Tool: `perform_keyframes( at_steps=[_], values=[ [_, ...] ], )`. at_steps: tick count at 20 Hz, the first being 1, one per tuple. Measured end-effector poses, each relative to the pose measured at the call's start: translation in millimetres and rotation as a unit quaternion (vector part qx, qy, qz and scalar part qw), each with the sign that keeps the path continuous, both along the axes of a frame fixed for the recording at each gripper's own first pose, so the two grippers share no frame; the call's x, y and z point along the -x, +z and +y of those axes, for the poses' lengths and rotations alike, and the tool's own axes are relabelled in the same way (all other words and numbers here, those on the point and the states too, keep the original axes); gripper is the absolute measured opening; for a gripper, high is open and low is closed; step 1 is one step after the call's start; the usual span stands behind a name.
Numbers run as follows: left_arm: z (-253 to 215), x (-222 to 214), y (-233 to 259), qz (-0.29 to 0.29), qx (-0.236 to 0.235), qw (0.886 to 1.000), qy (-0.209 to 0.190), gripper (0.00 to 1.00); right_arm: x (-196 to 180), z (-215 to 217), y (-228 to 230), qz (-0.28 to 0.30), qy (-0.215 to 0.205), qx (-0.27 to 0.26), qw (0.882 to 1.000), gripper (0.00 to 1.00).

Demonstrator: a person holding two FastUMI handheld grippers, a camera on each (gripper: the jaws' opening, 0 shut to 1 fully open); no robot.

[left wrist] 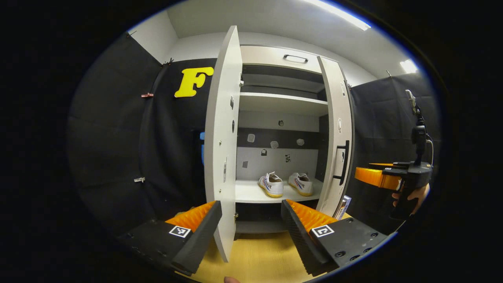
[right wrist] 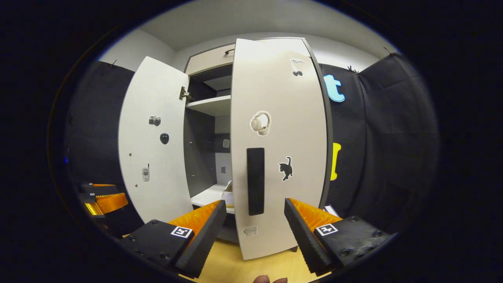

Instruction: Grab one shoe with the right hand and put it into the shoe cabinet, grab the other shoe with the left hand and put it into the shoe cabinet; then close the right door with the right hand and the left door with the left hand.

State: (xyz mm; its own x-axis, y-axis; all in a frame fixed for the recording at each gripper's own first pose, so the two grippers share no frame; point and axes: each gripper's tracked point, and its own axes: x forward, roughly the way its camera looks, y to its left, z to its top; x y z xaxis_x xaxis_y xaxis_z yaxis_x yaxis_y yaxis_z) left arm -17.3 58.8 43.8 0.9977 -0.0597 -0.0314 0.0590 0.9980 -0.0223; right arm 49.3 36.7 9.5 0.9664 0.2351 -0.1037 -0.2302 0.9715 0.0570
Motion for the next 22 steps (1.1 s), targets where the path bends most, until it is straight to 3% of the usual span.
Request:
perform_keyframes(
  at_steps=[6, 11, 17, 22],
  values=[
    [46.4, 1.0, 5.3, -0.004, 0.000, 1.000, 0.029, 0.95, 18.8, 18.2, -8.6, 0.019, 0.018, -0.024, 0.999, 0.97],
    [108.8, -13.8, 12.2, -0.010, -0.023, 0.996, 0.084, 0.95, 24.6, 8.2, -12.2, 0.026, 0.005, -0.022, 0.999, 0.98],
    [163.5, -47.2, 18.7, -0.020, -0.026, 0.992, 0.122, 0.95, 28.6, -4.1, -9.1, 0.023, -0.009, -0.021, 0.999, 0.98],
    [171.3, -80.5, 16.2, -0.016, -0.028, 0.993, 0.115, 0.95, 32.6, -18.0, -8.3, 0.022, -0.025, -0.021, 0.999, 0.98]
  ],
)
